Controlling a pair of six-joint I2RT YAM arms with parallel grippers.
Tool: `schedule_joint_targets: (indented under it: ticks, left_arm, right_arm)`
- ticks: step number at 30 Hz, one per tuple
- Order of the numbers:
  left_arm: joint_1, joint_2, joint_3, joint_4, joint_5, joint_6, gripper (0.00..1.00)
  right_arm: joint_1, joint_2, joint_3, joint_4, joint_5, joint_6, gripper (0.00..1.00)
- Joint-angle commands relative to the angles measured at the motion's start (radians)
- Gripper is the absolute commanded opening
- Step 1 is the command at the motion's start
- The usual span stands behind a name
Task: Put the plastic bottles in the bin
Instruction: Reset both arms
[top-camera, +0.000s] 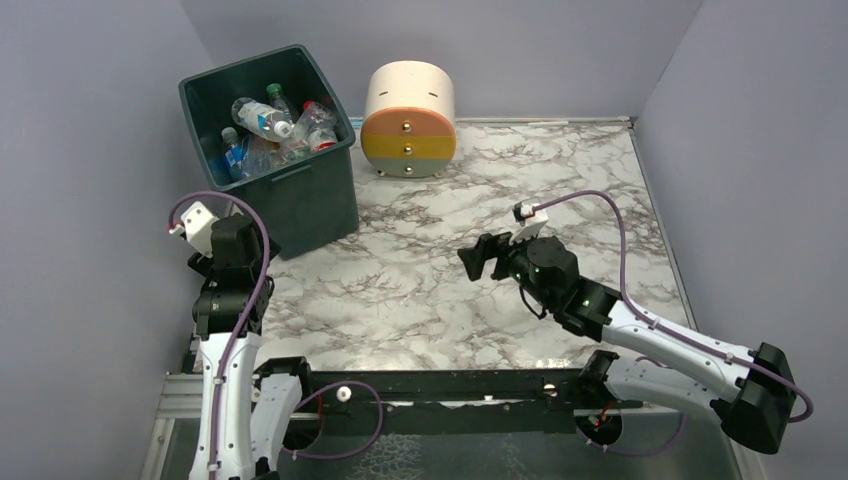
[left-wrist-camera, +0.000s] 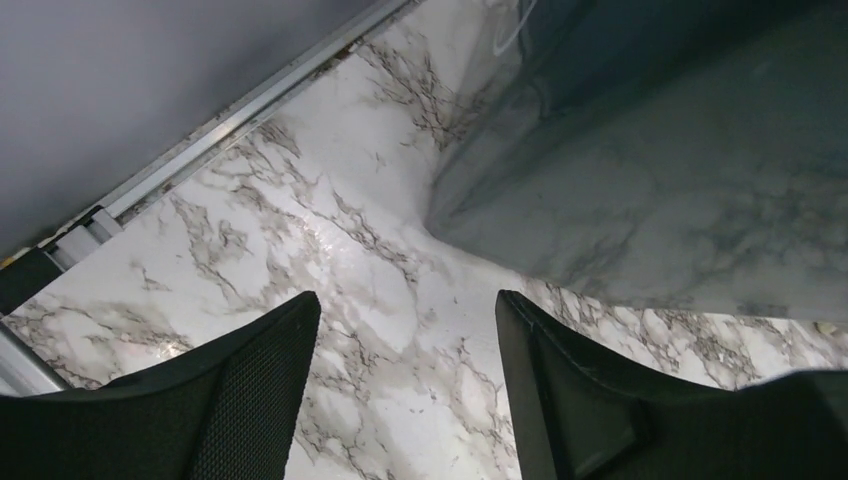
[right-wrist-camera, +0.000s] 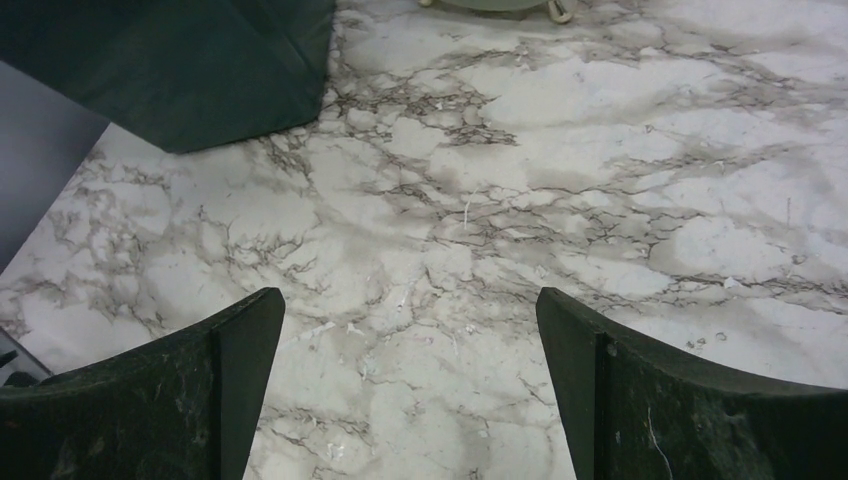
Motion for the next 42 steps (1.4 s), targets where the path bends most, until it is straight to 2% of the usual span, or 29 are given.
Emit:
schedule_joint_targets:
  ticks: [1, 9, 18, 24, 30, 42]
  left_arm:
    - [0.003, 0.0, 0.031, -0.016, -0.159, 0.002, 0.68]
    - [0.004, 0.107, 0.029, 0.131, -0.234, 0.077, 0.68]
    - [0.016, 0.124, -0.044, 0.34, -0.157, 0.186, 0.7]
    - [0.028, 0.187, -0.084, 0.414, 0.033, 0.163, 0.65]
    - [0.03, 0.231, -0.126, 0.51, 0.142, 0.114, 0.64]
    - [0.032, 0.358, -0.102, 0.614, 0.147, 0.039, 0.63]
  right_arm:
    - [0.004, 0.013, -0.031, 0.059, -0.079, 0.024, 1.0]
    - [0.004, -0.006, -0.046, 0.06, -0.095, 0.027, 0.99]
    - [0.002, -0.009, -0.07, 0.069, -0.091, 0.038, 1.0]
    - [0.004, 0.018, -0.066, 0.078, -0.087, 0.039, 1.0]
    - [0.004, 0.049, -0.057, 0.085, -0.092, 0.042, 1.0]
    - [0.004, 0.25, 0.055, 0.125, -0.17, 0.03, 1.0]
